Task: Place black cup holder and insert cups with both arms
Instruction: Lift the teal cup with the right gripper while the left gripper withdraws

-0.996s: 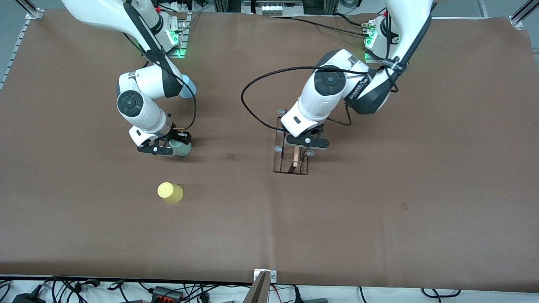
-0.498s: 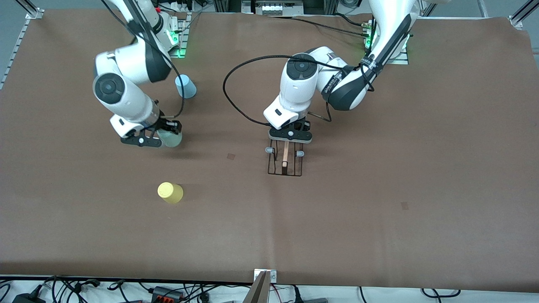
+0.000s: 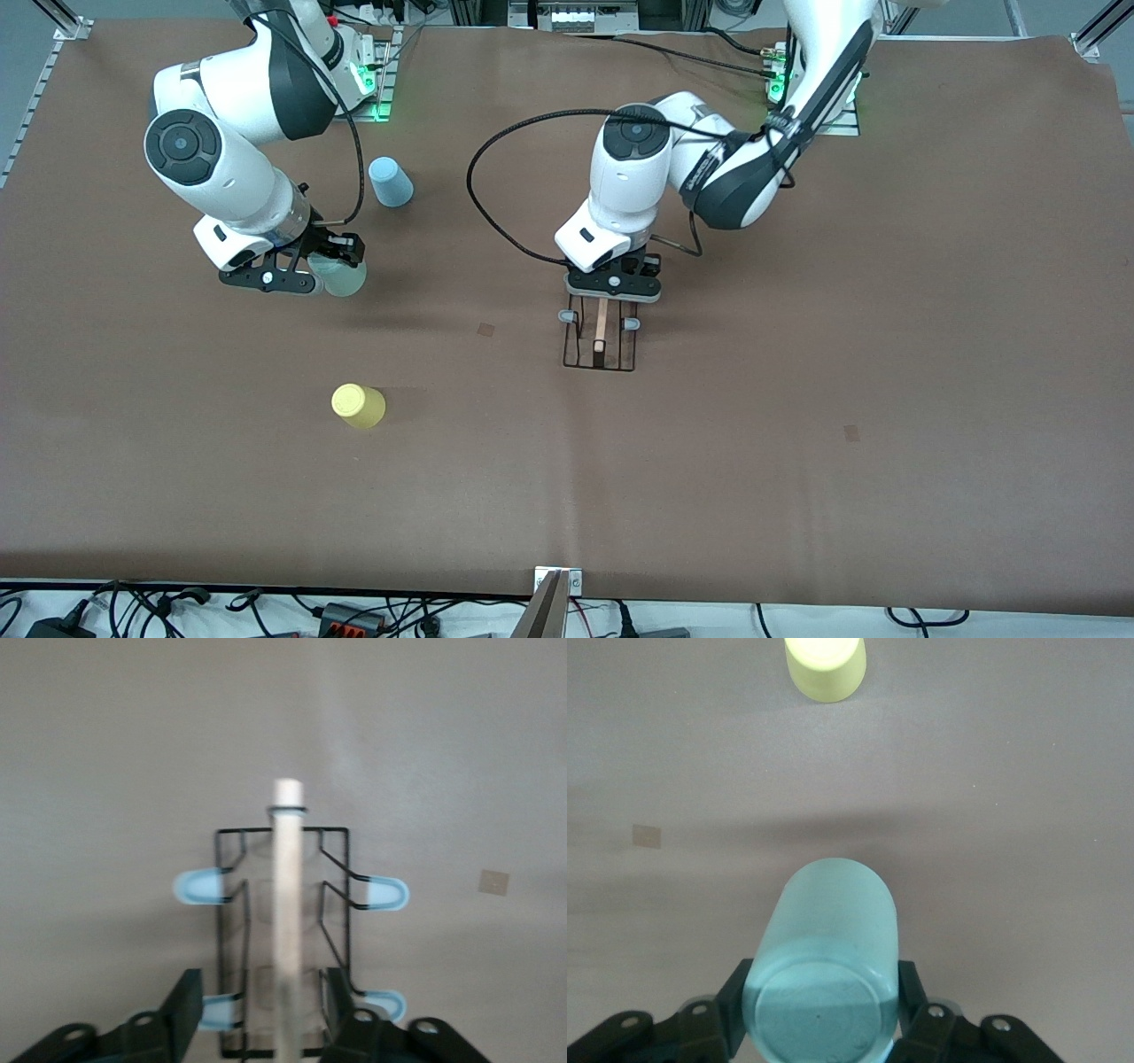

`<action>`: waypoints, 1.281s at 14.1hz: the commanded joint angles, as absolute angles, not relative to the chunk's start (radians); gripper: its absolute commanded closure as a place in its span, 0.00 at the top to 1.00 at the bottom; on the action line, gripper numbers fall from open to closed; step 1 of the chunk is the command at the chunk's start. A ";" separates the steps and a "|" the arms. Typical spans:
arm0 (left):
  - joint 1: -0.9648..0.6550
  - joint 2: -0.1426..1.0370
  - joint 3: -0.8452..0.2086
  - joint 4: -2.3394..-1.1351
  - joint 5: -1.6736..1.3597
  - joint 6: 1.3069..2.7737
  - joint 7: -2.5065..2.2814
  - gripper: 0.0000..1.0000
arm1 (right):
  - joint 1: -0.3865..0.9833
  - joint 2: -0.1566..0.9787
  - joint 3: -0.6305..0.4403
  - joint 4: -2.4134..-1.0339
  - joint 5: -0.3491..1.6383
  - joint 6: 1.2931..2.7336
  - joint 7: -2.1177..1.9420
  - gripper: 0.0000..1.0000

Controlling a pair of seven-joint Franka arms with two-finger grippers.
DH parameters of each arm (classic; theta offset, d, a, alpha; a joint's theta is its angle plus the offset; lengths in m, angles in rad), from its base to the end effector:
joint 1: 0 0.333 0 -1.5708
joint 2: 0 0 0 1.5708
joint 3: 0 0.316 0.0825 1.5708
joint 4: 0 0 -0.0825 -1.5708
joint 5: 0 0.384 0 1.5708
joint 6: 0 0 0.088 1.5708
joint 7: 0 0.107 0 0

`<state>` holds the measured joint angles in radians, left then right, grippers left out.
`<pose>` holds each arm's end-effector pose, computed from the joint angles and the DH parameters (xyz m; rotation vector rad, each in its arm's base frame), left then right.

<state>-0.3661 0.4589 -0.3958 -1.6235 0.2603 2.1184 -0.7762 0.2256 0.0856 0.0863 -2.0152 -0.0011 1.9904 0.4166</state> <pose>0.5228 -0.4360 0.3798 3.1240 -0.1094 0.1475 0.5312 0.1705 0.4020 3.0999 -0.1615 -0.1633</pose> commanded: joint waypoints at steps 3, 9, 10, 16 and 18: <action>-0.269 0.341 -0.402 -1.575 0.276 1.823 -0.643 1.00 | 0.236 0.087 0.104 -2.006 0.020 2.000 0.477 0.05; -0.030 0.301 -0.405 -1.568 0.264 1.675 -0.368 1.00 | 0.317 0.118 0.253 -1.939 0.083 2.095 0.880 0.05; 0.007 0.285 -0.405 -1.568 0.255 1.652 -0.365 1.00 | 0.387 0.144 0.255 -1.912 0.077 2.112 0.993 0.05; 0.179 0.252 -0.402 -1.568 0.132 1.646 -0.278 1.00 | 0.607 0.314 0.255 -1.731 -0.006 2.126 1.405 0.05; 0.198 0.229 -0.402 -1.577 0.112 1.643 -0.244 1.00 | 0.641 0.360 0.255 -1.715 -0.060 2.154 1.474 0.05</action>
